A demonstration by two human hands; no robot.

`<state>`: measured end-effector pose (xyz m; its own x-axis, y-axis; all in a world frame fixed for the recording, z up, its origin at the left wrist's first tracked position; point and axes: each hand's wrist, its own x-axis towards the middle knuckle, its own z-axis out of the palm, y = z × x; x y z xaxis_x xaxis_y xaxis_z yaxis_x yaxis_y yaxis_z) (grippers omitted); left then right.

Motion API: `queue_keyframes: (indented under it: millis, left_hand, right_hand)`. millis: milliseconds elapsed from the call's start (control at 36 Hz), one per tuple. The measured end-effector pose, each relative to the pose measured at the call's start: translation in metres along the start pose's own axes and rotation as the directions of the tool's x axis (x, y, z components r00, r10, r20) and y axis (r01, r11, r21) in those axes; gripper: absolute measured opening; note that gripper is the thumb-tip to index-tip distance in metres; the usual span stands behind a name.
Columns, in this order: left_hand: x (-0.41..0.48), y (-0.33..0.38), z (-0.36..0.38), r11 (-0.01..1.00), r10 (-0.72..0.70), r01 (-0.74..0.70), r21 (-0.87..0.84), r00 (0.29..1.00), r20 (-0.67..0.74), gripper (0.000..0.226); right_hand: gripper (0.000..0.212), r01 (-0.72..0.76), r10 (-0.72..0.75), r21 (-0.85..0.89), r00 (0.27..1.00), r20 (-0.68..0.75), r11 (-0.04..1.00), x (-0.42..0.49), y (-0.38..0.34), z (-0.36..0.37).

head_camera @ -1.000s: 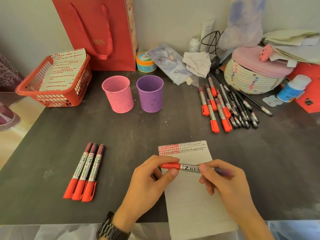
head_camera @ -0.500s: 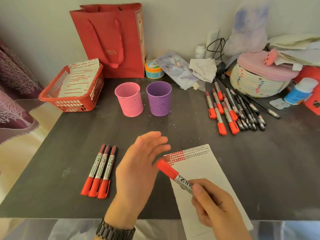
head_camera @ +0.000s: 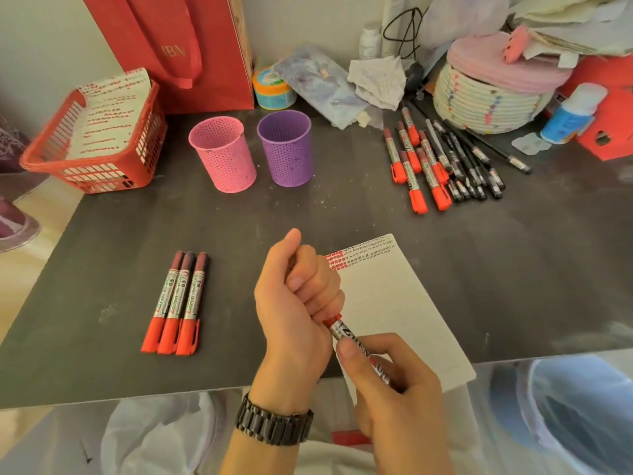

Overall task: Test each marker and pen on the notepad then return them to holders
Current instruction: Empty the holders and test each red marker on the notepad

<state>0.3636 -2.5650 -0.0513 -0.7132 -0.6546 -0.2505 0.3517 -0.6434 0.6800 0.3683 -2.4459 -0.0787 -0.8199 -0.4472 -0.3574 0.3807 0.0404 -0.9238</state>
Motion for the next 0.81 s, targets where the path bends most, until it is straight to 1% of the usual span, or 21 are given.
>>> queue_keyframes:
  millis: [167,306,417,528,611,694,722,750,778,806]
  left_hand:
    - [-0.007,0.008,-0.007,0.999,0.028,-0.028,-0.023,1.0,-0.013,0.052]
    - [-0.01,0.017,-0.013,0.997,0.062,-0.063,-0.049,0.998,-0.013,0.05]
    - [-0.013,0.03,-0.019,0.993,0.093,-0.094,-0.067,0.996,-0.014,0.05]
    - [-0.015,0.044,-0.029,0.991,0.114,-0.116,-0.067,0.993,-0.037,0.05]
    - [-0.014,0.056,-0.044,0.99,0.121,-0.124,-0.066,0.992,-0.041,0.051]
    - [-0.016,0.063,-0.065,0.993,0.103,-0.104,-0.053,0.994,-0.018,0.05]
    - [-0.018,0.064,-0.073,0.994,0.108,-0.108,-0.003,0.994,-0.021,0.047]
    - [-0.022,0.064,-0.08,0.989,0.124,-0.121,0.09,0.992,-0.027,0.042]
    - [-0.026,0.064,-0.088,0.965,0.143,-0.133,0.227,0.989,-0.027,0.037]
    - [-0.031,0.064,-0.095,0.913,0.15,-0.133,0.386,0.989,-0.014,0.034]
  right_hand:
    - [0.043,-0.071,0.069,0.028,0.995,0.065,0.997,0.0,-0.001,0.002]
    - [0.04,-0.197,0.185,0.068,0.97,0.155,0.978,0.002,-0.007,0.008]
    - [0.04,-0.202,0.188,0.058,0.964,0.19,0.978,-0.001,-0.011,0.02]
    - [0.04,-0.124,0.117,0.025,0.975,0.188,0.992,-0.007,-0.007,0.038]
    - [0.04,0.031,0.013,-0.16,0.964,0.265,0.987,0.001,-0.009,0.044]
    - [0.037,0.189,-0.045,-0.332,0.917,0.397,0.924,0.016,-0.019,0.042]
    - [0.034,0.242,-0.05,-0.382,0.892,0.449,0.892,0.021,-0.021,0.041]
    - [0.029,0.281,-0.04,-0.429,0.871,0.489,0.859,0.024,-0.024,0.04]
    - [0.02,0.323,-0.042,-0.467,0.854,0.518,0.823,0.028,-0.026,0.04]
    - [0.01,0.355,-0.034,-0.5,0.839,0.542,0.79,0.031,-0.03,0.04]
